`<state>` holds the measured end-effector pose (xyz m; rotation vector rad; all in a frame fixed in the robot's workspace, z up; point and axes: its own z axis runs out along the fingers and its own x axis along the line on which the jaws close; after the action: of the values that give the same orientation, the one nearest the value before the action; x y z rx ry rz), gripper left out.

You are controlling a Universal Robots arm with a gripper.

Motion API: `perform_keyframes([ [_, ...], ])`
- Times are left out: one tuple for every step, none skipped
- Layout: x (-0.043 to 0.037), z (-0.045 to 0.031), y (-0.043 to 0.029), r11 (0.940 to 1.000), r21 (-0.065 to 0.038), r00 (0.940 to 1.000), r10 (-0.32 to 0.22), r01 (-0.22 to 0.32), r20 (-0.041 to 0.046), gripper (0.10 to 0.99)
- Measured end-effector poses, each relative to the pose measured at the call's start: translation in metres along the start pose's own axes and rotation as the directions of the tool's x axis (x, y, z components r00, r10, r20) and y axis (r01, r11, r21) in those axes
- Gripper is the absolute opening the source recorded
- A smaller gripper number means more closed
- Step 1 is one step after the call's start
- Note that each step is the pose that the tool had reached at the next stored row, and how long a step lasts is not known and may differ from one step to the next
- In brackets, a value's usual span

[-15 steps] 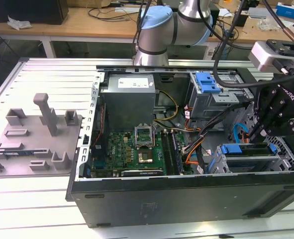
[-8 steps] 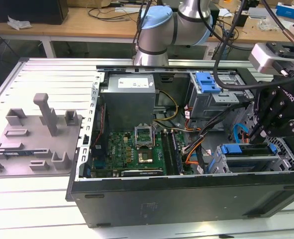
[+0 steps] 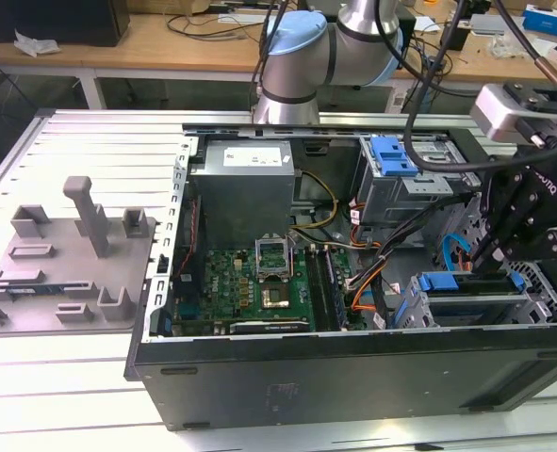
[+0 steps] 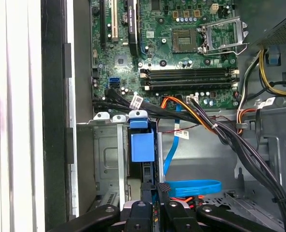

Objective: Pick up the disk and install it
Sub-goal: 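Insert the second disk wire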

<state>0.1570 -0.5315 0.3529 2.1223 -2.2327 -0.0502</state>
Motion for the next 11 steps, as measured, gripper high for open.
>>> perform_keyframes([
  [0.0000, 0.0005, -0.0001, 1.0000, 0.000, 1.0000, 0.000, 0.000, 0.0000, 0.161],
  [0.0000, 0.0010, -0.0001, 1.0000, 0.000, 1.0000, 0.000, 0.000, -0.0001, 0.161],
  [0.0000, 0.0012, -0.0002, 1.0000, 0.000, 1.0000, 0.000, 0.000, 0.0000, 0.161],
  [-0.0001, 0.0017, -0.0002, 1.0000, 0.000, 1.0000, 0.000, 0.000, -0.0002, 0.161],
  [-0.0001, 0.0019, -0.0002, 1.0000, 0.000, 1.0000, 0.000, 0.000, -0.0001, 0.161],
  [-0.0002, 0.0022, -0.0002, 1.0000, 0.000, 1.0000, 0.000, 0.000, -0.0001, 0.161],
  [-0.0002, 0.0023, -0.0002, 1.0000, 0.000, 1.0000, 0.000, 0.000, -0.0002, 0.161],
  [-0.0002, 0.0025, -0.0002, 1.0000, 0.000, 1.0000, 0.000, 0.000, -0.0001, 0.161],
  [-0.0002, 0.0027, -0.0002, 1.0000, 0.000, 1.0000, 0.000, 0.000, -0.0001, 0.161],
  [-0.0002, 0.0030, -0.0003, 1.0000, 0.000, 1.0000, 0.000, 0.000, 0.0001, 0.161],
  [-0.0002, 0.0032, -0.0003, 1.0000, 0.000, 1.0000, 0.000, 0.000, 0.0000, 0.161],
])
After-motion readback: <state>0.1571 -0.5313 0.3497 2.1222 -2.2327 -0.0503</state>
